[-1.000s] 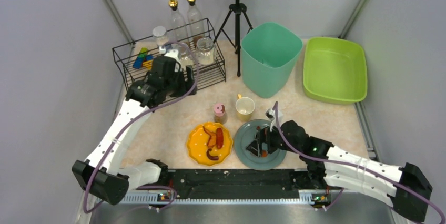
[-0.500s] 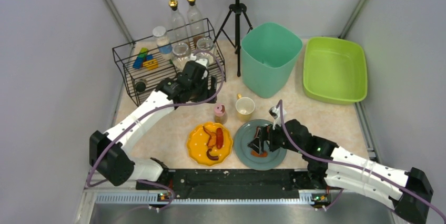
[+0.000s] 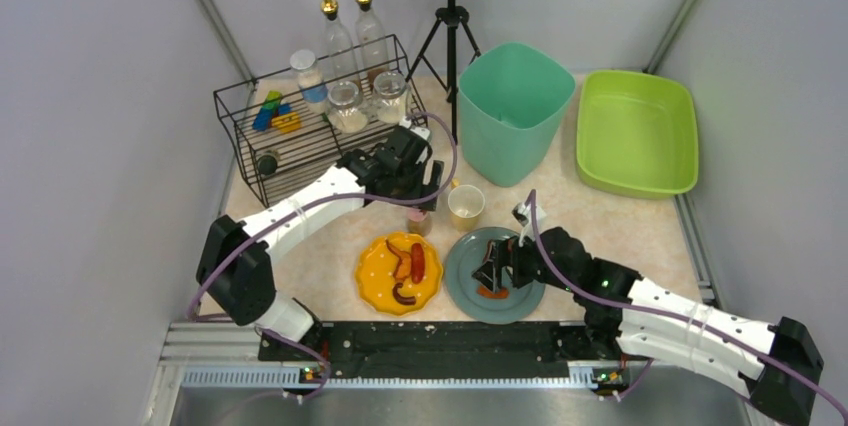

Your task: Clear the kitchen counter

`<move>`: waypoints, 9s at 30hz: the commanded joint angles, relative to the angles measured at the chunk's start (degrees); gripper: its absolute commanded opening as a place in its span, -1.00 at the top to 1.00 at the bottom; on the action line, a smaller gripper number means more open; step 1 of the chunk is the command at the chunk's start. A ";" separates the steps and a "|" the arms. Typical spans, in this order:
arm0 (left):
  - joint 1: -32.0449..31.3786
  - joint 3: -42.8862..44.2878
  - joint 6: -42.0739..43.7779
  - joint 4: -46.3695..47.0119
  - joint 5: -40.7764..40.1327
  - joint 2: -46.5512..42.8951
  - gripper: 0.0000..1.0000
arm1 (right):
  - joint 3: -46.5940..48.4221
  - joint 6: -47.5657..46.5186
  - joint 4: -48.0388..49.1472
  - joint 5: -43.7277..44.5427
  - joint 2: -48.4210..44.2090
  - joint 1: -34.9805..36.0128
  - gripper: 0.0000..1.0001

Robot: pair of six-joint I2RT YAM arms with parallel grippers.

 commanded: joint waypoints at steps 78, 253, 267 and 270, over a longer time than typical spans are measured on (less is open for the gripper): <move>36.85 36.51 9.71 -14.38 -2.50 8.15 1.00 | -3.96 2.03 11.95 -4.19 5.61 -0.11 -0.98; 2.40 -25.33 -7.71 19.60 18.86 -19.32 -0.78 | -22.64 31.55 20.31 11.29 5.85 -0.14 0.38; 2.00 -25.63 -7.81 19.07 18.16 -19.65 -0.78 | -21.24 30.88 43.74 7.48 29.81 -0.13 1.00; 1.89 -25.48 -7.72 19.19 18.26 -19.43 -0.78 | -21.27 30.63 41.91 8.53 27.14 -0.12 1.00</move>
